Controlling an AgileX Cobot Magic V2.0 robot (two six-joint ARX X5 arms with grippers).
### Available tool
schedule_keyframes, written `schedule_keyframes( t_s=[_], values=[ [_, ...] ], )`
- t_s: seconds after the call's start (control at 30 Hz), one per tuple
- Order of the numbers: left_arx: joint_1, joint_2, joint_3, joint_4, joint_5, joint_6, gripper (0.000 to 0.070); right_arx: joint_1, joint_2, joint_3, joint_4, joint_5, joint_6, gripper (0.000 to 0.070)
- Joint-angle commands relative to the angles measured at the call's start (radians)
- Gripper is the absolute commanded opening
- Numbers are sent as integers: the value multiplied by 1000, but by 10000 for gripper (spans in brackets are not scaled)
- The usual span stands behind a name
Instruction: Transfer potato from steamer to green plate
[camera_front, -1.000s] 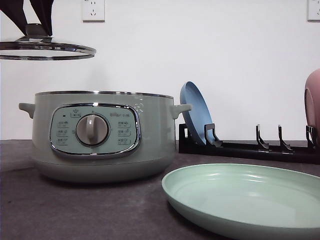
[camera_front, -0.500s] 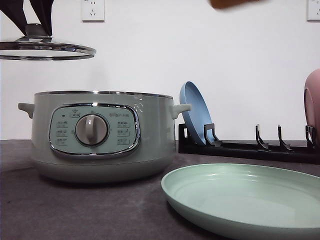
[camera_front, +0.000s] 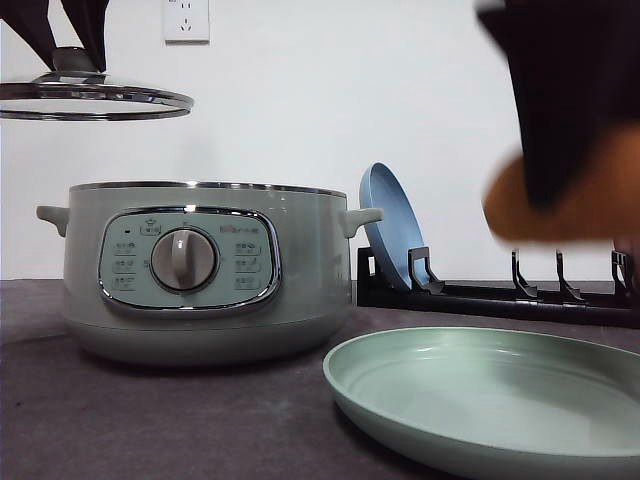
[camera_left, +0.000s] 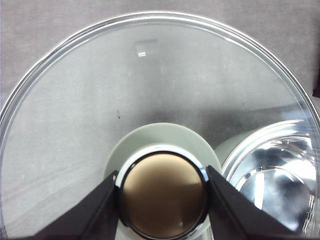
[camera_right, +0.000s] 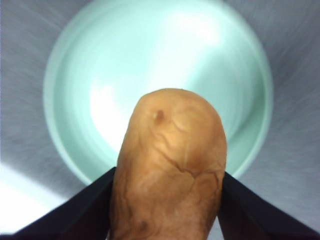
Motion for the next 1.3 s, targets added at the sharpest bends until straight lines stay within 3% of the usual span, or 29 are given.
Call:
schedule_keyframes(
  t_s=[0.0, 0.2, 0.43, 0.8, 1.27],
  values=[
    [-3, 2, 52, 31, 1, -4, 0, -12, 9, -33, 72, -27, 13, 263],
    [-3, 2, 52, 31, 1, -4, 0, -75, 9, -142, 235, -60, -4, 263],
    [-3, 2, 51, 32, 1, -4, 0, -111, 9, -163, 348, -120, -23, 263],
    [-3, 3, 51, 34, 1, -4, 0, -147, 82, -163, 384, -186, -62, 263],
    [-3, 5, 51, 40, 1, -4, 0, -147, 173, -163, 428, -185, -96, 264]
  ],
)
